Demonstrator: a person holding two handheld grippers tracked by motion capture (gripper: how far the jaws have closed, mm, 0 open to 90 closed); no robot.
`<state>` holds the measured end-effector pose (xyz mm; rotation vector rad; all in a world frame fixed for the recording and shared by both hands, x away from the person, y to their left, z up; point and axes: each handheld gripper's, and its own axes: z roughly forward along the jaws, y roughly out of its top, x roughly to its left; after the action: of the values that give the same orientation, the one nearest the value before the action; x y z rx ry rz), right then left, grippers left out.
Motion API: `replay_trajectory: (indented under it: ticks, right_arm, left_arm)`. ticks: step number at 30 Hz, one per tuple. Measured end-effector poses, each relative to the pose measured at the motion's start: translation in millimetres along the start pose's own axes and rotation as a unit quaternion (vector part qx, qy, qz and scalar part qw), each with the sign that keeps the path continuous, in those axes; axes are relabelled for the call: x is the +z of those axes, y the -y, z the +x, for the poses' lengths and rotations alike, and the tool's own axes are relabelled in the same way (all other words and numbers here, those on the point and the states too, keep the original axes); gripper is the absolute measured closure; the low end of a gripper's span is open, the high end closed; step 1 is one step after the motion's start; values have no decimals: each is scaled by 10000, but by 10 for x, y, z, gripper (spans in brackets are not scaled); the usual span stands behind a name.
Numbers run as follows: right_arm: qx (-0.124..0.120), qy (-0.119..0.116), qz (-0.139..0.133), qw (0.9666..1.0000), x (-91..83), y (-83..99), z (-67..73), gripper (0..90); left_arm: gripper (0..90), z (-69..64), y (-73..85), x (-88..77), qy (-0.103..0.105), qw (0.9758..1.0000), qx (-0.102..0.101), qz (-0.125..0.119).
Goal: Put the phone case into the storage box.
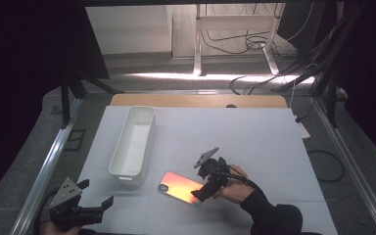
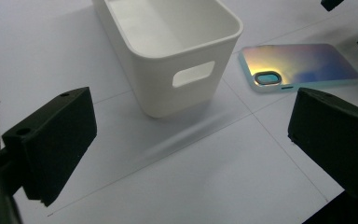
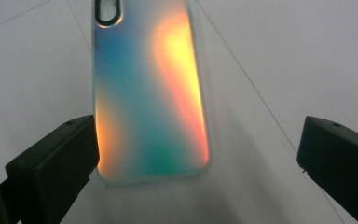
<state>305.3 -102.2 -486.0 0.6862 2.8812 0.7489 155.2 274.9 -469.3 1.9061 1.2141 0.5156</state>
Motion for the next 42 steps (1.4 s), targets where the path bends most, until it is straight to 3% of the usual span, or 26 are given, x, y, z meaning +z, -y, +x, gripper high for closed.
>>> replay_trajectory:
  ticks: [12, 21, 22, 25, 32, 34, 36, 42]
  right_arm:
    - [-224, -156, 148, 9995, 162, -142, 197, 0]
    - [-324, -143, 402, 9986, 304, -136, 243, 0]
    - [-417, -122, 476, 9979, 316, -132, 237, 0]
    - [-372, -147, 488, 9980, 365, -116, 252, 0]
    - [-577, 57, 683, 9960, 450, -74, 284, 0]
    - [-527, 59, 671, 9963, 440, -74, 290, 33]
    - [-555, 60, 644, 9964, 401, -70, 293, 147]
    - [-515, 34, 656, 9965, 385, -81, 297, 166]
  left_arm:
    - [18, 0, 0, 1, 2, 10000, 3, 5]
    - [18, 0, 0, 1, 5, 10000, 7, 5]
    - [18, 0, 0, 1, 5, 10000, 10, 7]
    - [18, -1, 0, 1, 6, 10000, 10, 3]
    - [18, -1, 0, 1, 8, 10000, 7, 4]
    - [18, -1, 0, 1, 6, 10000, 11, 4]
    - [18, -2, 0, 1, 3, 10000, 12, 6]
    - [18, -2, 0, 1, -3, 10000, 10, 8]
